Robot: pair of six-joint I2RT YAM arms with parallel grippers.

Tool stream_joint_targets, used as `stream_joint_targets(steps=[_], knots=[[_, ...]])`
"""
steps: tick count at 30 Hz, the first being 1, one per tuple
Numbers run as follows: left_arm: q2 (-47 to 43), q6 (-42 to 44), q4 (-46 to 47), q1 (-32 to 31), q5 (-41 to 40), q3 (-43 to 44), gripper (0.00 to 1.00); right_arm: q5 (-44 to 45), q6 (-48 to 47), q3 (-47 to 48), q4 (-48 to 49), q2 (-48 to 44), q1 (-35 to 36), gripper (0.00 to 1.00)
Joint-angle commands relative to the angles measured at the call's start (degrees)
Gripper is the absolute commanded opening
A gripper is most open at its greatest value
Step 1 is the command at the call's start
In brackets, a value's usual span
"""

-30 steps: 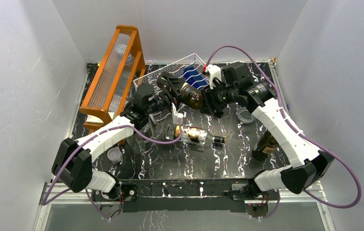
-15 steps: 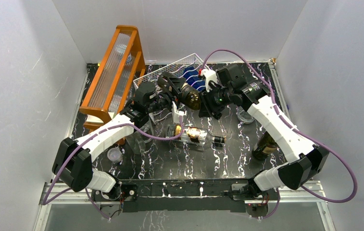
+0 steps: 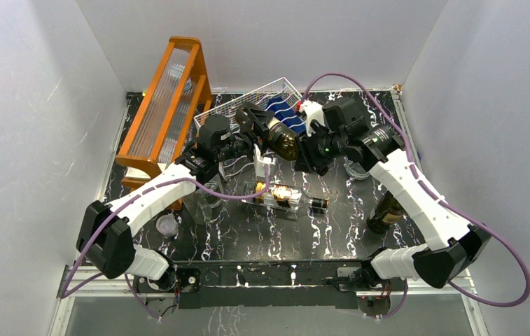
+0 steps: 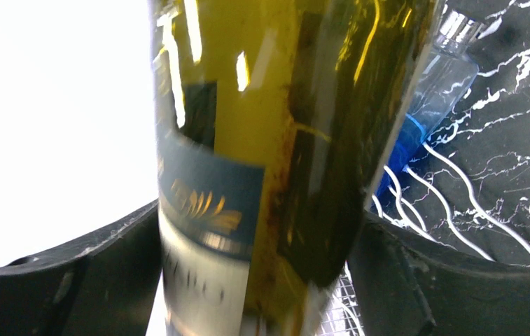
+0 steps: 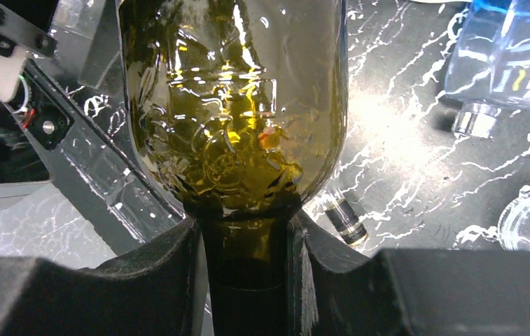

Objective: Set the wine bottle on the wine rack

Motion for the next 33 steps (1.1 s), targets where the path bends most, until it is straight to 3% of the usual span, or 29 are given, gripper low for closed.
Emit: stream_joint_targets(steps=[1,8,14,19,26,33], knots=[[-3.4,-7.2,5.1,0.7,-0.1,0.8,0.97,10.8,2.5,0.4,12.8,-5.5,-1.3,0.00],[-4.3,-8.5,2.8,0.7,-2.9,0.0,0.98,15.7,4.2,-0.4,14.3,-7.5,-1.2,0.00],[-7.1,-18.5,0.7,0.7,-4.0,0.7,0.98,14.9,4.3,-2.8,13.5,-8.1,-1.3,0.00],[-11.4,-34.2,2.6,0.7,-7.2,-0.5,0.98,14.5,4.0,-7.6,12.6,-9.9,-1.3,0.00],[-18.5,-62.6,7.1,0.7,-15.1,-4.4,0.98,10.5,4.7,-14.0,10.9,-12.9,-1.3,0.00],[-21.6,-78.0,-10.0,0.7,-22.3,3.7,0.98,9.5,7.7,-18.9,8.5,-14.8,-1.3,0.00]])
